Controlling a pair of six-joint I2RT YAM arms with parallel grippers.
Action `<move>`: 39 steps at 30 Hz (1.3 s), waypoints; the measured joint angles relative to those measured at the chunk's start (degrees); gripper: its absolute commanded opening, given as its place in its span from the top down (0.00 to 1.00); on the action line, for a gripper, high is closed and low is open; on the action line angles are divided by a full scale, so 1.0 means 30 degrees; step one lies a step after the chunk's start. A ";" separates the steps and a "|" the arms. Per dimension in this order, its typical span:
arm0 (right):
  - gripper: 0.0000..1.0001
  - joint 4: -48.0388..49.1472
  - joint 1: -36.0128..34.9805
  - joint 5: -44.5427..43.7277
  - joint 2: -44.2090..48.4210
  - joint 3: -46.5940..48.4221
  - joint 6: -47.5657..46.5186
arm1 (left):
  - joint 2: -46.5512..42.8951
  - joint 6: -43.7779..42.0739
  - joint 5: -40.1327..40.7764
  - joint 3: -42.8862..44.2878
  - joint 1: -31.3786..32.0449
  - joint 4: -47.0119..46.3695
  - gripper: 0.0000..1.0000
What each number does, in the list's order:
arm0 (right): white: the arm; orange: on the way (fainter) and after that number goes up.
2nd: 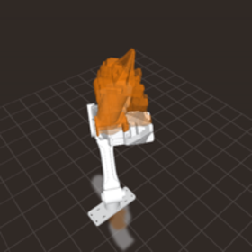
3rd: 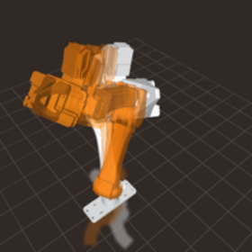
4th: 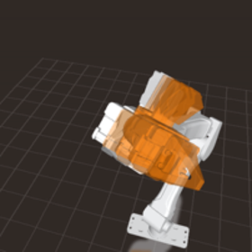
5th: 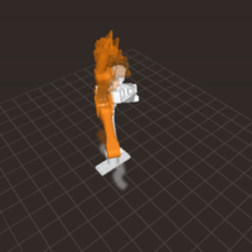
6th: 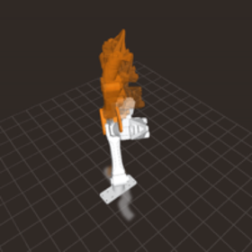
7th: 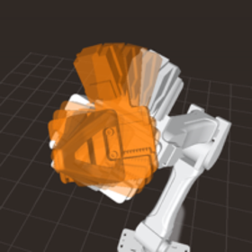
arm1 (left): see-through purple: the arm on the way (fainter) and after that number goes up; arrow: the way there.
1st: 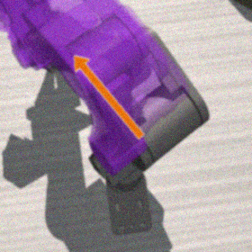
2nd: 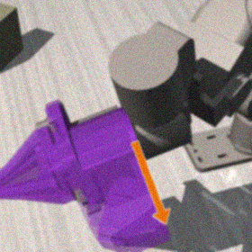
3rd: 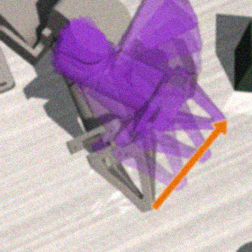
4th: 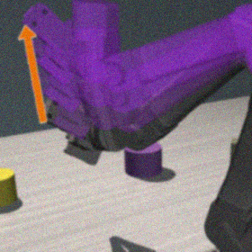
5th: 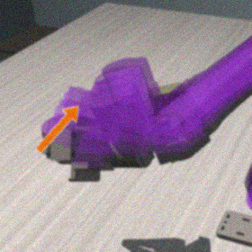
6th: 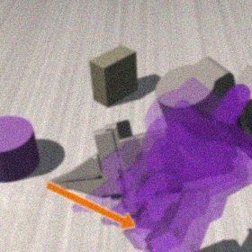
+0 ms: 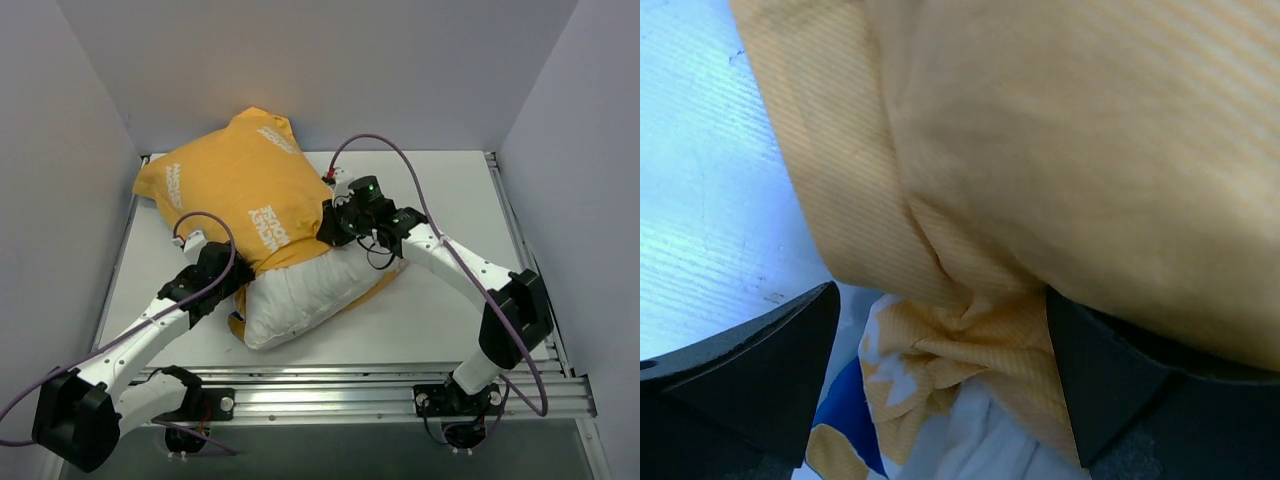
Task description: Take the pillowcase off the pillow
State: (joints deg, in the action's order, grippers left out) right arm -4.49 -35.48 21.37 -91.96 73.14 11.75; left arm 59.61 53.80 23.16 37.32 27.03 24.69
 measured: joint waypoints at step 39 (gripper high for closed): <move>0.90 0.2856 -0.1406 -0.2353 -0.1814 0.0481 0.4160 | -0.1333 -0.4860 -0.8531 0.6156 -0.2484 -0.1727 0.06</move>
State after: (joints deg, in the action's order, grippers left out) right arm 4.08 -39.70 14.31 -97.41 74.59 24.23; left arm 55.61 39.22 -2.44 55.79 19.57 19.51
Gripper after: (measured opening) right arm 0.029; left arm 0.941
